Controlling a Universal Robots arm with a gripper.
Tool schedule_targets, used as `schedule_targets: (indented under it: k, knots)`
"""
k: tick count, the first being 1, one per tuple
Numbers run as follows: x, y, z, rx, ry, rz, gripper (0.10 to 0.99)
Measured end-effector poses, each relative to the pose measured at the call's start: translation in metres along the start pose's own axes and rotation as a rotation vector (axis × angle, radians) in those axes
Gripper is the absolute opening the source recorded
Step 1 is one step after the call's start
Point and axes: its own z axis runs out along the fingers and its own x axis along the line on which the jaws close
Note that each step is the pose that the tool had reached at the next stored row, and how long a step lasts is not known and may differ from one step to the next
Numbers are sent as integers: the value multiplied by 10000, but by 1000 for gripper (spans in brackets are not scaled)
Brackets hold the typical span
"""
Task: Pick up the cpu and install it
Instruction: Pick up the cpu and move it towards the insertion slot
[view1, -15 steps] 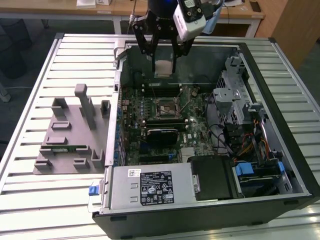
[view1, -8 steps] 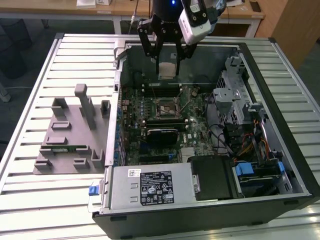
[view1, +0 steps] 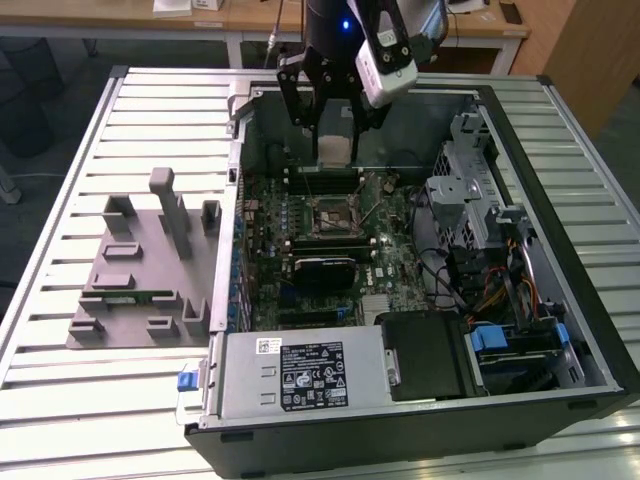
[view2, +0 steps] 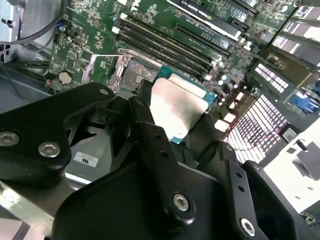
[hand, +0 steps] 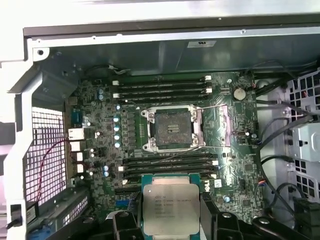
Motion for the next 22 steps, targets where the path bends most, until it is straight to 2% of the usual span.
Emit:
schedule_targets:
  k: [22]
  knots:
    - [-3,21,370,1,4,-1,541]
